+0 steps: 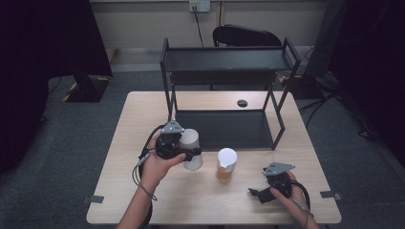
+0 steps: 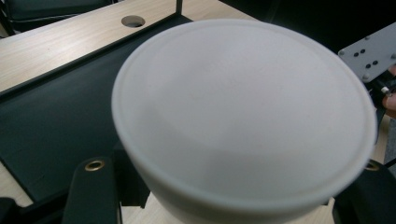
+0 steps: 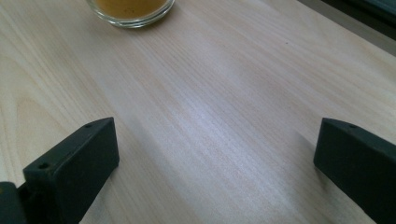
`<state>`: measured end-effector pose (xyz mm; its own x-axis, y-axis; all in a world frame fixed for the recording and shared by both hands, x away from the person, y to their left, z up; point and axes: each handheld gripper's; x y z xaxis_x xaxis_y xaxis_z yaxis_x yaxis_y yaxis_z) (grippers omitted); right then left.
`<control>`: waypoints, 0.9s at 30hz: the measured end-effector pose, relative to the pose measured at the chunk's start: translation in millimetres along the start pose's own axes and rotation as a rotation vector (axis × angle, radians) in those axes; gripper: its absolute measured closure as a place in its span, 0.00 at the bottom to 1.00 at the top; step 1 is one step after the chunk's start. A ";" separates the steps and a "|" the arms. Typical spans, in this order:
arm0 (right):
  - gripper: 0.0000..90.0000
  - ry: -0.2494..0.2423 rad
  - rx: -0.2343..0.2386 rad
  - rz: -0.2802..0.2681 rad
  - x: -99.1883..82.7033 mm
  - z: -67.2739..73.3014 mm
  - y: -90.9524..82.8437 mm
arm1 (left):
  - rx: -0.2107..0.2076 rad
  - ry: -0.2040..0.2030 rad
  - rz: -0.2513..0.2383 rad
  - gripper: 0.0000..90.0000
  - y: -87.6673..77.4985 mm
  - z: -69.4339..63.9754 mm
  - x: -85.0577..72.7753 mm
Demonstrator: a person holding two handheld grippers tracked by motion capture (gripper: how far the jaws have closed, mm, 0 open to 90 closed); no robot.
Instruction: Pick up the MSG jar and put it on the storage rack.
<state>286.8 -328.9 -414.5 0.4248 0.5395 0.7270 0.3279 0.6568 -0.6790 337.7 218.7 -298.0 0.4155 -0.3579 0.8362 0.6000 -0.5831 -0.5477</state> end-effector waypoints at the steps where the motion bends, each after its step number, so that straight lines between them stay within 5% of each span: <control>1: 0.00 0.000 0.000 0.000 0.0 0.0 0.0 | 0.000 0.002 0.001 0.39 0.9 0.2 2.7; 27: 0.00 0.000 0.000 0.000 0.0 0.0 0.0 | 0.043 -0.007 -0.028 0.39 19.6 5.4 54.3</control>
<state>286.8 -328.9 -414.5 0.4248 0.5395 0.7270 0.3280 0.6568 -0.6790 375.7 191.7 -263.5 0.4033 -0.3365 0.8510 0.6399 -0.5610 -0.5251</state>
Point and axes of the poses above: each handheld gripper's, and its own axes: y roughly forward along the jaws, x roughly out of its top, z roughly to its left, and after that the axes turned 11 degrees about x, right-handed
